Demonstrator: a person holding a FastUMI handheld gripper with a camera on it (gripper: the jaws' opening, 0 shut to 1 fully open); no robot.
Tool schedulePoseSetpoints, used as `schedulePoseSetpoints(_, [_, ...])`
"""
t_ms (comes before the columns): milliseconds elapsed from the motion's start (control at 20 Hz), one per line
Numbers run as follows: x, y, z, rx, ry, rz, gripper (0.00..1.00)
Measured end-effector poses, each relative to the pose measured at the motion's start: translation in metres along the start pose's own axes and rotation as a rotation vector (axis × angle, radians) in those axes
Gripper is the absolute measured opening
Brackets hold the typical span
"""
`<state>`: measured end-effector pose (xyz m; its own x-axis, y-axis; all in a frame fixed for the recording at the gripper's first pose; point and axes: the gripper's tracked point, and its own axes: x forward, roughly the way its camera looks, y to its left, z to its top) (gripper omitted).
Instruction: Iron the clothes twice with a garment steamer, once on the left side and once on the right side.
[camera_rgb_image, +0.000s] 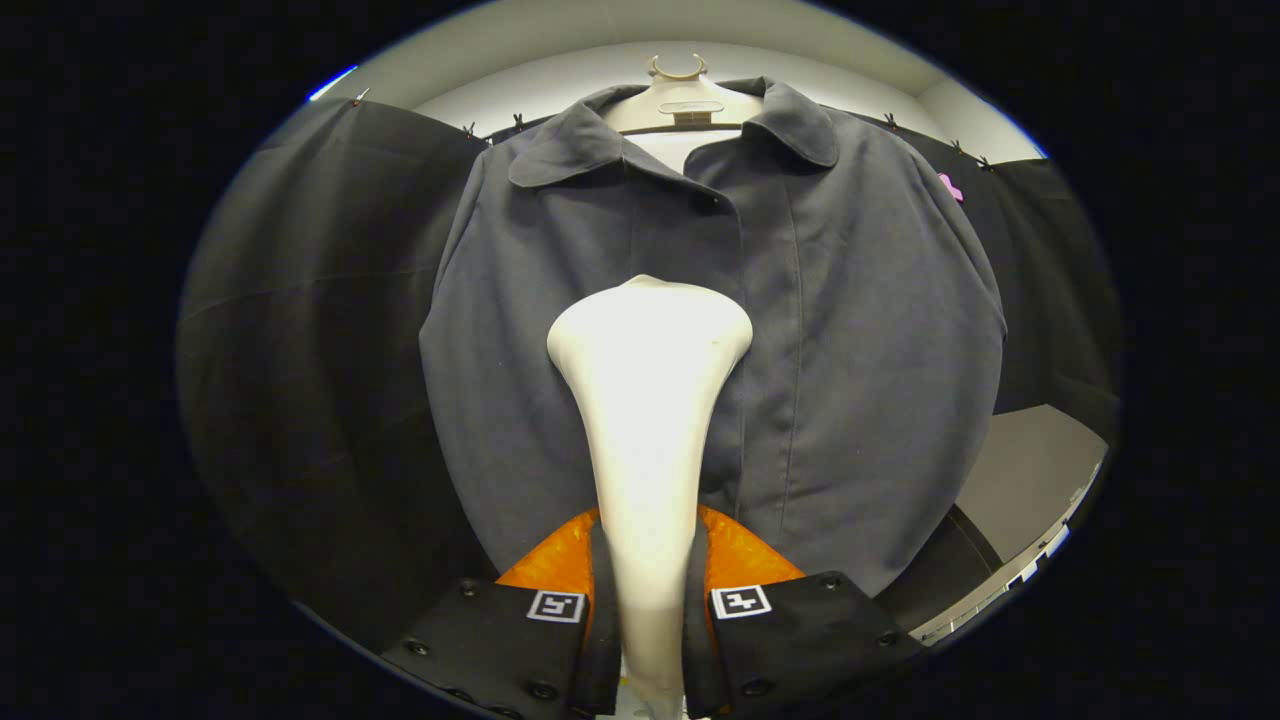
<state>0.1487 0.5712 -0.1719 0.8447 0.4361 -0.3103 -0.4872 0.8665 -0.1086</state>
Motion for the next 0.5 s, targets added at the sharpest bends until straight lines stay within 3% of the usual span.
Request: schedulePoseSetpoints(500, [0.004, 0.009, -0.069, -0.007, 0.066, 0.003, 0.32])
